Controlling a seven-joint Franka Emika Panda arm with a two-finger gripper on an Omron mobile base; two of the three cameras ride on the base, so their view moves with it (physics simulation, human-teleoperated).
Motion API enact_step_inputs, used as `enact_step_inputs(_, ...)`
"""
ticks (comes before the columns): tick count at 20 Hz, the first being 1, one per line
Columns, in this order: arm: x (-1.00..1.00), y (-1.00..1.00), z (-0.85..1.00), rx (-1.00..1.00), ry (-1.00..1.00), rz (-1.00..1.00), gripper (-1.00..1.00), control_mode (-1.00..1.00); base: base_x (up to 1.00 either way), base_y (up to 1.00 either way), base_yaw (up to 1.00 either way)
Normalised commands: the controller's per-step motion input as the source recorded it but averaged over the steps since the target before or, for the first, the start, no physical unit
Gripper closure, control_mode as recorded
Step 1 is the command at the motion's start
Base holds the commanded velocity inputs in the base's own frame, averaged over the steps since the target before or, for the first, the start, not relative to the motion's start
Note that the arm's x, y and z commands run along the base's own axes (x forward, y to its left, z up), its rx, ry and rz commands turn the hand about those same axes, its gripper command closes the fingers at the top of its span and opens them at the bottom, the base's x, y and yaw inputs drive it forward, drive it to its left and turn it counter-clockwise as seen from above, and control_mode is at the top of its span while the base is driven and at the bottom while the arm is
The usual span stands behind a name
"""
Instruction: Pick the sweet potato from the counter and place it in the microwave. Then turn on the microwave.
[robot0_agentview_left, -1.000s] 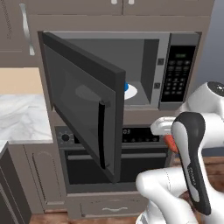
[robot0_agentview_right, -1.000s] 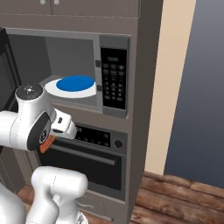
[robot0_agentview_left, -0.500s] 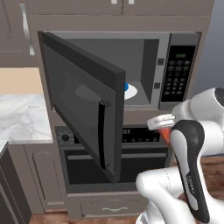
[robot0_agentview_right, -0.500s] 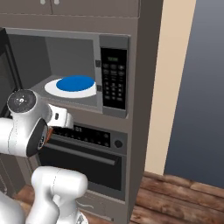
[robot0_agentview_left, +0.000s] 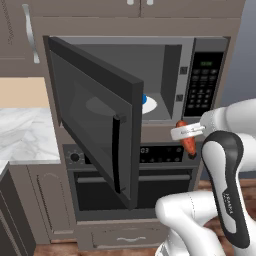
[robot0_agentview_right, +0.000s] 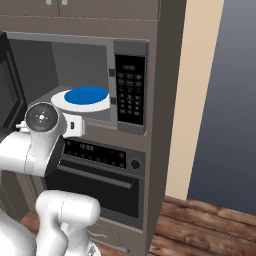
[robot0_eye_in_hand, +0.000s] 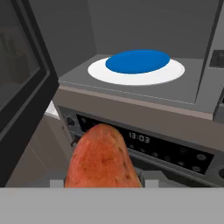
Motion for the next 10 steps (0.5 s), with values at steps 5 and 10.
enact_step_inputs(5, 0.26, 0.13, 0.15, 0.02, -0.09, 0.08, 1.00, -1.00, 0.00, 0.00, 0.00)
enact_step_inputs(10, 0.32, 0.06, 0.14, 0.03, -0.10, 0.03, 1.00, -1.00, 0.00, 0.00, 0.00)
